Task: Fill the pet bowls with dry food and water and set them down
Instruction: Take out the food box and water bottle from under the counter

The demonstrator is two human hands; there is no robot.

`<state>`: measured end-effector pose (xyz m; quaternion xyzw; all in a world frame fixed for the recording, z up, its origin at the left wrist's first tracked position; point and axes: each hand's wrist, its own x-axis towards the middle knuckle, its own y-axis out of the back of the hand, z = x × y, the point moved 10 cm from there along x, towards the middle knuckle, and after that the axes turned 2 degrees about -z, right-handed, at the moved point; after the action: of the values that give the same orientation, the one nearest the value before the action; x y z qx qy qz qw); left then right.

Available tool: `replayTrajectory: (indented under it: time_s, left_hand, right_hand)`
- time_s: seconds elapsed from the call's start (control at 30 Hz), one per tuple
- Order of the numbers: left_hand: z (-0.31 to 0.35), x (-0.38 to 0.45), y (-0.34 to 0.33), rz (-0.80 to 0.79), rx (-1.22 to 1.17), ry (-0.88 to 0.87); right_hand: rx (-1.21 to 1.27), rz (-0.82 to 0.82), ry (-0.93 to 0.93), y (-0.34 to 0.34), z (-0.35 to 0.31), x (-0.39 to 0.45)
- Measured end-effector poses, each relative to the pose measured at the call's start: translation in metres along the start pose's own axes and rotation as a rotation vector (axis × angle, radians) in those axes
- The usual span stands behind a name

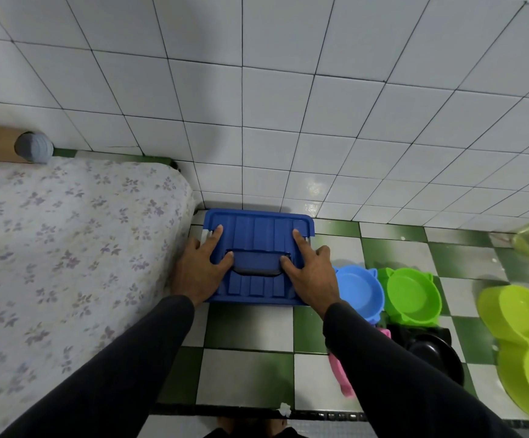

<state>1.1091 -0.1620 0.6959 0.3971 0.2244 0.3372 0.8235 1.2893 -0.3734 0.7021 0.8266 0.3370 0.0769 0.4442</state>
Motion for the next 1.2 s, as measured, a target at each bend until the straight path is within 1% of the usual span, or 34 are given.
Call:
replayTrajectory:
  time_s: [0.33,0.5,0.63,0.73,0.8,0.9,1.03,1.2]
  left_hand:
    - [0.009,-0.006,0.003,0.001,-0.015,-0.005]
    - [0.026,-0.018,0.013,0.001,0.083,-0.044]
    - [0.041,-0.029,0.022,-0.028,0.16,-0.074]
    - [0.052,-0.04,0.025,-0.072,0.207,-0.076]
    - [0.056,-0.051,0.03,-0.078,0.197,-0.072]
    - [0.066,-0.071,0.033,-0.105,0.196,-0.112]
    - [0.072,-0.1,0.033,-0.16,0.297,-0.156]
    - [0.069,-0.135,0.024,-0.268,0.409,-0.184]
  right_hand:
    - [-0.086,-0.042,0.0,0.003,-0.007,-0.003]
    - [-0.131,-0.084,0.001,0.008,-0.011,-0.011]
    - [-0.223,-0.104,0.057,0.016,-0.017,-0.023]
    - [-0.302,-0.121,0.106,0.024,-0.02,-0.033]
    - [-0.351,-0.143,0.135,0.028,-0.019,-0.042]
    - [-0.384,-0.154,0.17,0.037,-0.016,-0.058]
    - [-0.466,-0.143,0.178,0.05,-0.011,-0.086]
    - [-0.511,-0.177,0.143,0.057,-0.002,-0.126]
